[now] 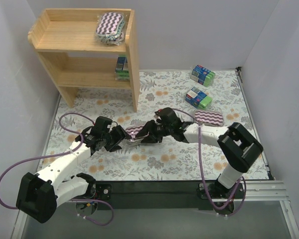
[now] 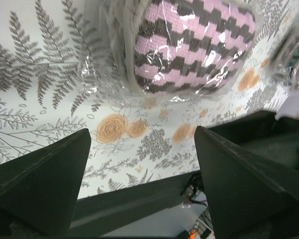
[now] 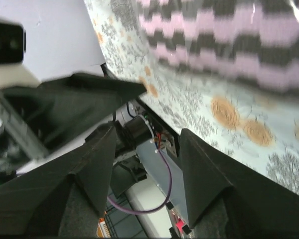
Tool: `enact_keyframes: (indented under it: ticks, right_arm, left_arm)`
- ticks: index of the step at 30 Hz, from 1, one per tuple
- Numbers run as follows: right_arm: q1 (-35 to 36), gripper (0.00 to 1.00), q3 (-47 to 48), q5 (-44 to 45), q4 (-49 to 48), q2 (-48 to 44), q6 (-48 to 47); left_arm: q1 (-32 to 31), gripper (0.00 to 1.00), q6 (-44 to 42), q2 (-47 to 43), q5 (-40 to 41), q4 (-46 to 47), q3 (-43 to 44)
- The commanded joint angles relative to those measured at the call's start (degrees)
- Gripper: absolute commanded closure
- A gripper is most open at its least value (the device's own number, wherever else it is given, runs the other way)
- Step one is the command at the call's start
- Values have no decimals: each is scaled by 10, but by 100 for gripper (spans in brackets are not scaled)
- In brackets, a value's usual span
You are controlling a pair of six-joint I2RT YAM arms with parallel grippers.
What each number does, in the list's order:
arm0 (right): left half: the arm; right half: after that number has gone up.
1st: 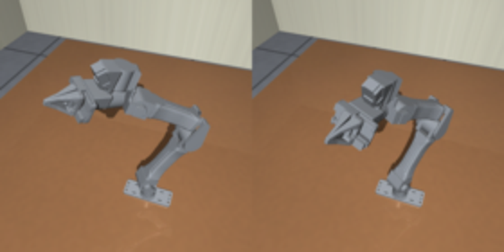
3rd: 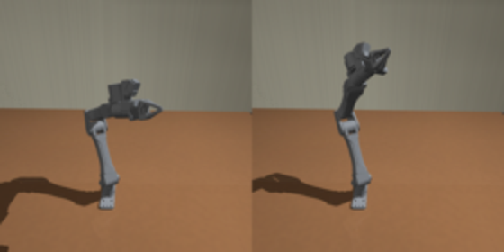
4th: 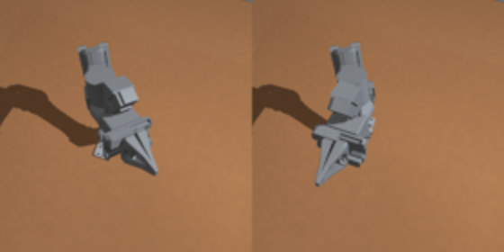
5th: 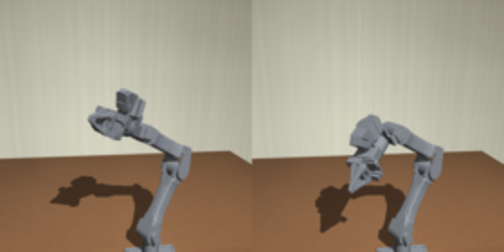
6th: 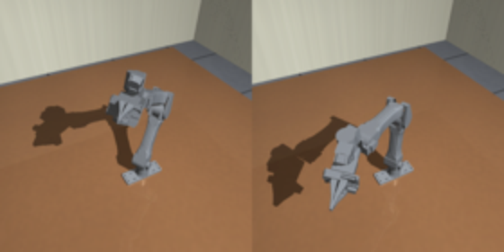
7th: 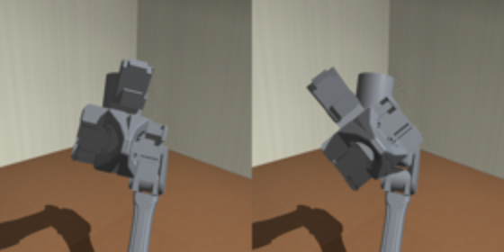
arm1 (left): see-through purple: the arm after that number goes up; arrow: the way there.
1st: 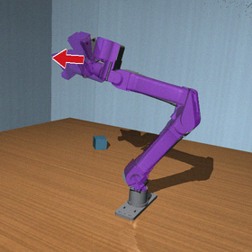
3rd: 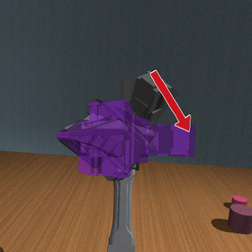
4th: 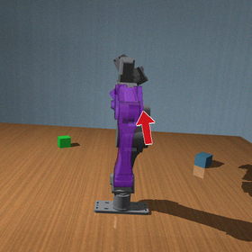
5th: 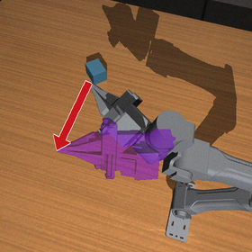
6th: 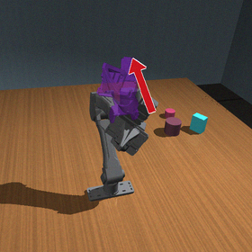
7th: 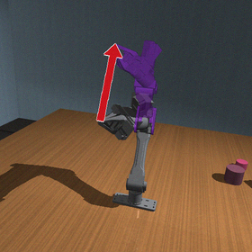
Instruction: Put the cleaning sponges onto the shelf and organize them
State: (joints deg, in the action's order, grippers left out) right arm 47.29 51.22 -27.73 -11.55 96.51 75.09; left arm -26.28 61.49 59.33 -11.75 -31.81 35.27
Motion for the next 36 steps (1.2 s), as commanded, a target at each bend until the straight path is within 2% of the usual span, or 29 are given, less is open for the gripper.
enact_keyframes:
  ticks: [1,5,11,16,21,29,34,36]
  right_arm:
    - [-2,51,-57,-6,4,-75,-22]
    - [-4,46,-117,8,53,-149,-67]
    - [-5,45,-141,25,186,-262,-168]
    - [-9,45,-162,43,277,-364,-206]
    - [-10,44,-192,50,321,-441,-207]
    - [-11,45,-212,57,353,-472,-208]
    - [-11,45,-211,64,368,-475,-213]
    - [-11,45,-211,64,370,-476,-213]
  left_arm:
    - [-2,22,-15,-11,74,0,13]
    - [0,22,-58,5,110,17,32]
    - [12,25,-147,75,89,75,64]
    - [53,28,-213,109,13,102,66]
    - [102,32,-240,113,-55,133,20]
    - [112,34,-246,141,-173,252,-41]
    - [112,34,-237,170,-172,286,-49]
    - [112,38,-239,190,-162,290,-52]
